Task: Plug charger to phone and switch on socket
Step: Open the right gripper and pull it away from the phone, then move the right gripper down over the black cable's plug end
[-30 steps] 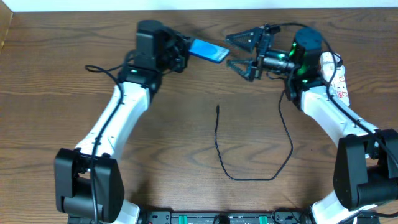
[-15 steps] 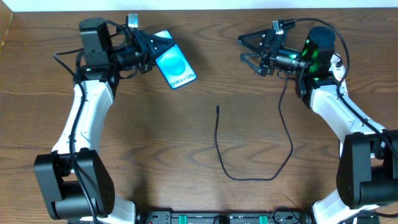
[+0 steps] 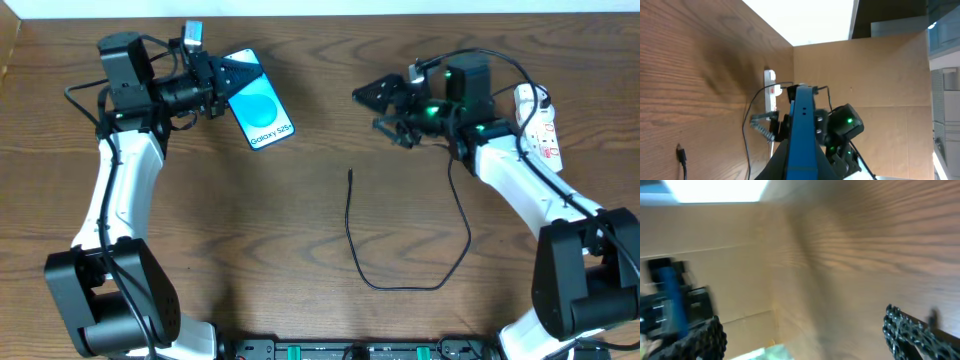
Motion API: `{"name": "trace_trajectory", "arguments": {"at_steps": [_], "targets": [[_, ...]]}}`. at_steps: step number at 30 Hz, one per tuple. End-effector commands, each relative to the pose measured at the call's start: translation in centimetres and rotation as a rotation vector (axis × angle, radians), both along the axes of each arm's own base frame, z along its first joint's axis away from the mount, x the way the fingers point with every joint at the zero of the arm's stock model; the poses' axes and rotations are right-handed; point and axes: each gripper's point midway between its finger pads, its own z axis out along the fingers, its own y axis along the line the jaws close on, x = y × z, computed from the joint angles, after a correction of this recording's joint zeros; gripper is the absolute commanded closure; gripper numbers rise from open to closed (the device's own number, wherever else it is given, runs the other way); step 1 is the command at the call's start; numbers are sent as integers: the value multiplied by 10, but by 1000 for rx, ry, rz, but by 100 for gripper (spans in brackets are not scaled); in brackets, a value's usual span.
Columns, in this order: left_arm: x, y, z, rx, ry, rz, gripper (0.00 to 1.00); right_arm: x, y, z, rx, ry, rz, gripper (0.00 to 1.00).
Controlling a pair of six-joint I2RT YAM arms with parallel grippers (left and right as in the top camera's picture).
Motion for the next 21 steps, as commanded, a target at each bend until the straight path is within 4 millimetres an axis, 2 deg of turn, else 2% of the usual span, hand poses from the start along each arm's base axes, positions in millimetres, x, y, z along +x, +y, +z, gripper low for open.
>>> {"name": "trace_trajectory", "arguments": {"at_steps": [1, 6, 15, 21], "targets": [[-7, 3, 11, -11, -38, -24, 93, 16, -5, -2, -205, -145, -33, 1], [-7, 4, 11, -11, -38, -22, 93, 7, -12, -25, -443, -137, -37, 1], [-7, 4, 11, -1, -62, -26, 93, -34, -10, -63, -770, -116, 47, 1], [-7, 4, 11, 0, -62, -26, 93, -56, -6, -73, -852, -85, 96, 1]]}}
